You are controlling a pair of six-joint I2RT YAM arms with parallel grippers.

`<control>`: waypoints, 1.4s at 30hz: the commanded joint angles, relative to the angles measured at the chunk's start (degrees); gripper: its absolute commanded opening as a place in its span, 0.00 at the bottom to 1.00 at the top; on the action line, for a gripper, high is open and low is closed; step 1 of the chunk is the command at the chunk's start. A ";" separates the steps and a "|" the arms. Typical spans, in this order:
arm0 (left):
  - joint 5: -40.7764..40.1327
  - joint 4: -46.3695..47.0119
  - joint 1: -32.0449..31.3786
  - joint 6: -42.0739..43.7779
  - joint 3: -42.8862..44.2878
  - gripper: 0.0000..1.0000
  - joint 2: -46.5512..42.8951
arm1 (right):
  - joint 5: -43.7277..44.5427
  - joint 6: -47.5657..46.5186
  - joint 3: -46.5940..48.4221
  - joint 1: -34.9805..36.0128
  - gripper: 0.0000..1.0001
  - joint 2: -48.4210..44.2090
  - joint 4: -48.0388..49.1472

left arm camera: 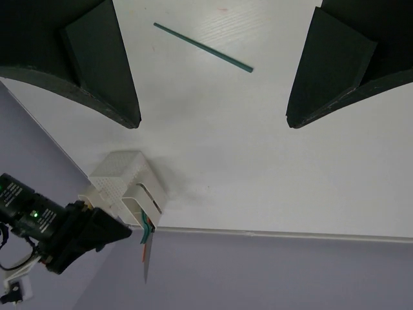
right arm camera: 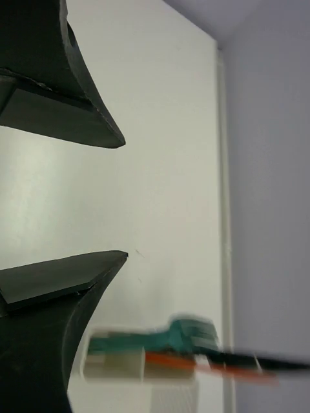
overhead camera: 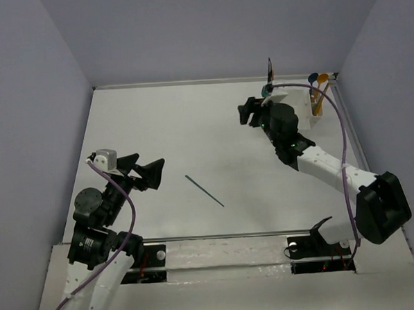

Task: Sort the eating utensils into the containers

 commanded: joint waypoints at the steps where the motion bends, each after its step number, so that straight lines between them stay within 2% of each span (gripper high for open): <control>1: -1.43 1.52 0.26 0.03 0.49 0.99 0.58 | -12.90 -1.18 4.03 11.55 0.70 4.34 -16.20; 4: -2.92 1.26 0.26 -0.05 0.67 0.99 0.58 | -17.12 -3.72 7.11 19.81 0.70 7.33 -25.24; 10: -2.58 1.17 1.41 -0.14 0.67 0.99 0.58 | -15.73 -7.42 17.39 30.72 0.66 18.66 -42.03; 13: -2.31 1.17 1.41 -0.14 0.58 0.99 0.58 | -12.57 -7.87 21.44 31.96 0.65 24.20 -46.46; 21: -1.34 1.43 1.41 -0.05 0.40 0.99 0.67 | -11.86 -7.60 27.59 32.67 0.62 32.65 -47.87; 27: -0.91 1.61 1.41 -0.05 0.32 0.99 0.32 | -13.35 -7.52 30.85 32.67 0.55 38.71 -48.31; 30: -0.82 1.61 1.41 0.03 0.32 0.99 0.14 | -13.09 -7.25 31.99 32.67 0.48 41.08 -48.57; 31: -0.73 1.61 1.41 0.03 0.32 0.99 -0.03 | -12.83 -7.17 32.52 32.67 0.40 41.70 -49.53; 33: -0.82 1.61 1.41 -0.05 0.32 0.99 -0.12 | -12.74 -6.99 32.79 32.67 0.34 42.67 -49.89; 36: -0.82 1.52 1.41 0.03 0.32 0.99 -0.30 | -12.83 -6.38 32.00 32.67 0.18 43.55 -49.72; 37: -0.82 1.52 1.41 -0.05 0.32 0.99 -0.38 | -13.09 -6.03 31.73 32.67 0.08 43.47 -49.54; 38: -0.82 1.52 1.41 -0.05 0.32 0.99 -0.47 | -13.00 -6.02 31.38 32.67 0.02 43.20 -49.37; 42: -0.73 1.52 1.41 0.03 0.32 0.99 -0.65 | -10.28 -5.23 29.54 32.67 0.00 40.57 -46.39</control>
